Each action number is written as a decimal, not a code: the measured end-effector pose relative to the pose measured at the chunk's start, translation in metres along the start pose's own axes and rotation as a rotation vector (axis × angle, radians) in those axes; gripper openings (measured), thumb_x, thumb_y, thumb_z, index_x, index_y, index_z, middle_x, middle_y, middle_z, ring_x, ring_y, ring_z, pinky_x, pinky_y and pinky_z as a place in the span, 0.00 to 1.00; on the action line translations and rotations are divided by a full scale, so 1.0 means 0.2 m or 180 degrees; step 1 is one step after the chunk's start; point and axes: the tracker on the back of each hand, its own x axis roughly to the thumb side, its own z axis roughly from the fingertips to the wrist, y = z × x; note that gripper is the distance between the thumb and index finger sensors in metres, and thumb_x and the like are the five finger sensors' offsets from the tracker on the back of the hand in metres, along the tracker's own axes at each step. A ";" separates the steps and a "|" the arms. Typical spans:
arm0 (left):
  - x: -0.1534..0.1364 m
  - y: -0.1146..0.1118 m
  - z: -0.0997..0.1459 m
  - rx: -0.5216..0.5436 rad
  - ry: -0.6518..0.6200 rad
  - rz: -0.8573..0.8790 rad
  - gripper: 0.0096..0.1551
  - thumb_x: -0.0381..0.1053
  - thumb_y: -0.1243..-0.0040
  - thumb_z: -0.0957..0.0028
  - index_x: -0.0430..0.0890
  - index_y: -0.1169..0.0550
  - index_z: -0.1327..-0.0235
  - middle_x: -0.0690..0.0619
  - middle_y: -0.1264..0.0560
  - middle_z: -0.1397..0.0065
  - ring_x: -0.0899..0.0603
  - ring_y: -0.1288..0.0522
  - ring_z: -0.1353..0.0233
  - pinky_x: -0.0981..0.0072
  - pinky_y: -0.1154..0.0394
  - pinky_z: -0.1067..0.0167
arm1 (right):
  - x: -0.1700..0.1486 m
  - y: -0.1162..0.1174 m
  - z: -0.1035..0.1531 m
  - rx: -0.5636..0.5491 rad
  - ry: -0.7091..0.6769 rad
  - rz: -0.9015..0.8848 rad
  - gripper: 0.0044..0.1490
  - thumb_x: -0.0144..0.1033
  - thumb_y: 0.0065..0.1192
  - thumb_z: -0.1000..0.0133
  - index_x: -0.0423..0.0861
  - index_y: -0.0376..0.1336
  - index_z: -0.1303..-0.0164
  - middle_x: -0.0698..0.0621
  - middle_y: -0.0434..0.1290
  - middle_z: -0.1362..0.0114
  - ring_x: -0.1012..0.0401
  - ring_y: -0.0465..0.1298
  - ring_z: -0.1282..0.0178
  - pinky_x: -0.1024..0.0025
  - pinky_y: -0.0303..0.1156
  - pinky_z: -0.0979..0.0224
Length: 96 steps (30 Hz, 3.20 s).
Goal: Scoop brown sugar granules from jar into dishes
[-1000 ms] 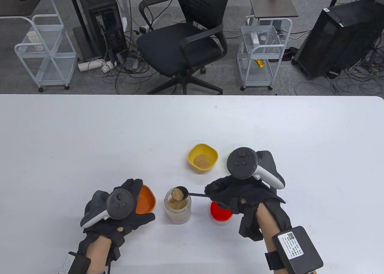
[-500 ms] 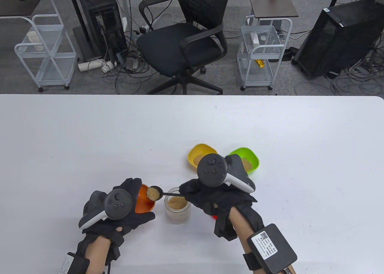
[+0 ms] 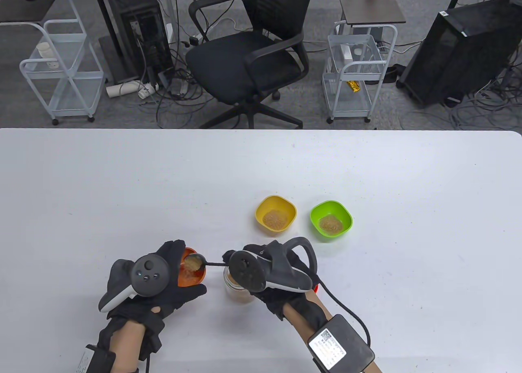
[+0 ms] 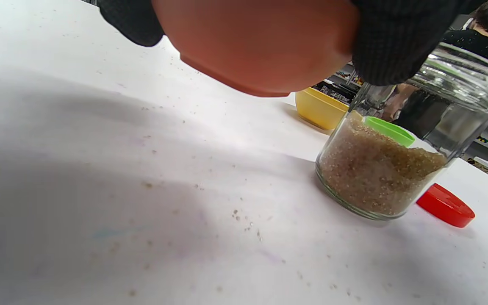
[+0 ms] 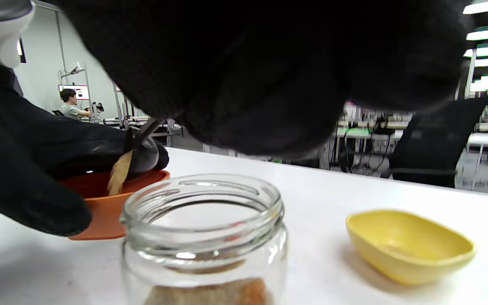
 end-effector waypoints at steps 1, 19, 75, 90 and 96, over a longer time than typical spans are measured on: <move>0.00 0.00 0.00 -0.0003 -0.0003 0.0016 0.71 0.75 0.34 0.45 0.34 0.53 0.11 0.31 0.51 0.10 0.24 0.42 0.16 0.40 0.34 0.21 | 0.00 0.00 0.01 -0.0126 -0.0019 0.0073 0.23 0.46 0.73 0.47 0.60 0.74 0.41 0.59 0.86 0.52 0.61 0.88 0.69 0.63 0.86 0.55; 0.00 0.00 0.00 -0.0048 0.0059 0.0034 0.71 0.75 0.34 0.44 0.33 0.54 0.12 0.30 0.52 0.10 0.24 0.44 0.16 0.39 0.34 0.21 | -0.08 0.06 0.14 -0.0831 0.0155 -0.0114 0.23 0.47 0.72 0.47 0.60 0.74 0.41 0.60 0.85 0.50 0.62 0.88 0.66 0.63 0.86 0.52; -0.36 0.30 -0.41 -0.0159 0.0951 -0.0055 0.72 0.72 0.37 0.41 0.35 0.64 0.14 0.32 0.63 0.11 0.25 0.55 0.14 0.39 0.44 0.16 | -0.44 0.25 0.60 -0.1233 0.1708 -0.1735 0.23 0.47 0.70 0.44 0.54 0.75 0.40 0.59 0.87 0.54 0.63 0.86 0.74 0.65 0.86 0.59; -0.53 0.15 -0.48 -0.0457 0.1119 0.0204 0.73 0.72 0.39 0.40 0.35 0.66 0.15 0.32 0.65 0.11 0.24 0.57 0.14 0.37 0.46 0.16 | -0.46 0.25 0.60 -0.1229 0.1734 -0.1727 0.23 0.47 0.70 0.44 0.54 0.75 0.40 0.58 0.87 0.54 0.63 0.87 0.73 0.65 0.86 0.59; -0.54 0.11 -0.48 -0.0434 0.1140 0.0280 0.73 0.72 0.39 0.40 0.34 0.67 0.15 0.31 0.65 0.11 0.23 0.56 0.14 0.35 0.46 0.17 | -0.45 0.25 0.60 -0.1230 0.1717 -0.1737 0.23 0.47 0.70 0.44 0.55 0.75 0.40 0.58 0.87 0.54 0.63 0.87 0.73 0.65 0.86 0.59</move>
